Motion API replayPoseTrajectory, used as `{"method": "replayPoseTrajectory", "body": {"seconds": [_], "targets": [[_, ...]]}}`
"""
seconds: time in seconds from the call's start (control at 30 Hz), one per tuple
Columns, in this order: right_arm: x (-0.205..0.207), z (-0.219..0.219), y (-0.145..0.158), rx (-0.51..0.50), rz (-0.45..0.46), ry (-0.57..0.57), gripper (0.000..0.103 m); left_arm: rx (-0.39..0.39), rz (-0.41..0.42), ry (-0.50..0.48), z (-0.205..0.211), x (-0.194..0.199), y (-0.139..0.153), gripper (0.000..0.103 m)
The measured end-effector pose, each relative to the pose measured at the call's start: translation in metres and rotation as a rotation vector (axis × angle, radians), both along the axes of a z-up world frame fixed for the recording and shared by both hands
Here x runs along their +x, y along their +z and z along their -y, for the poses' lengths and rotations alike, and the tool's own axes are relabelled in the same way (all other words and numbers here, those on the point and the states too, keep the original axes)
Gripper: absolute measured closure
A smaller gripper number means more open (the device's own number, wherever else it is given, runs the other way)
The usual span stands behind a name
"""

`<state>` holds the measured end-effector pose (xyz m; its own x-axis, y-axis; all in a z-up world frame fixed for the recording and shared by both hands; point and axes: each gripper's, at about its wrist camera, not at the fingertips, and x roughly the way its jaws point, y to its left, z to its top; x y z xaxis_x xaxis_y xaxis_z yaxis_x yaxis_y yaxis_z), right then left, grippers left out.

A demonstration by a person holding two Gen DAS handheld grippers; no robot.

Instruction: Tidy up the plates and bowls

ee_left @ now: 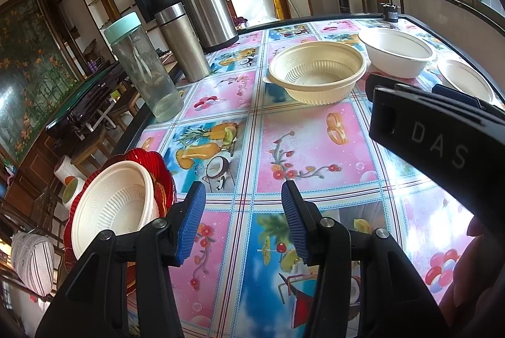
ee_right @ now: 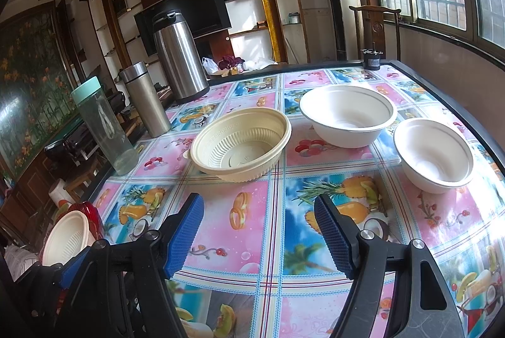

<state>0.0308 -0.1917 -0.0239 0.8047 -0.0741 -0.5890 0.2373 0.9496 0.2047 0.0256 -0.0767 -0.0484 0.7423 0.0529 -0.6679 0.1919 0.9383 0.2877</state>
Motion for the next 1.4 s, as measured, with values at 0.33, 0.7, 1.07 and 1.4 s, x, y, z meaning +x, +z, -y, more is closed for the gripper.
{"method": "replayPoseTrajectory", "body": {"seconds": [0.33, 0.7, 1.07, 1.4], "targets": [[0.0013, -0.0007, -0.0021, -0.007, -0.010, 0.001, 0.028, -0.003, -0.005, -0.001, -0.0008, 0.0007, -0.0023, 0.054], [0.0022, -0.0021, -0.0037, -0.012, -0.019, 0.003, 0.028, -0.004, -0.012, 0.000, -0.0013, 0.0020, -0.0045, 0.054], [0.0040, -0.0015, -0.0053, -0.016, -0.027, 0.003, 0.028, -0.003, -0.020, -0.001, -0.0004, 0.0027, -0.0069, 0.054], [0.0043, -0.0014, -0.0058, -0.018, -0.032, 0.004, 0.028, -0.006, -0.024, 0.001, -0.0010, 0.0038, -0.0065, 0.054]]}}
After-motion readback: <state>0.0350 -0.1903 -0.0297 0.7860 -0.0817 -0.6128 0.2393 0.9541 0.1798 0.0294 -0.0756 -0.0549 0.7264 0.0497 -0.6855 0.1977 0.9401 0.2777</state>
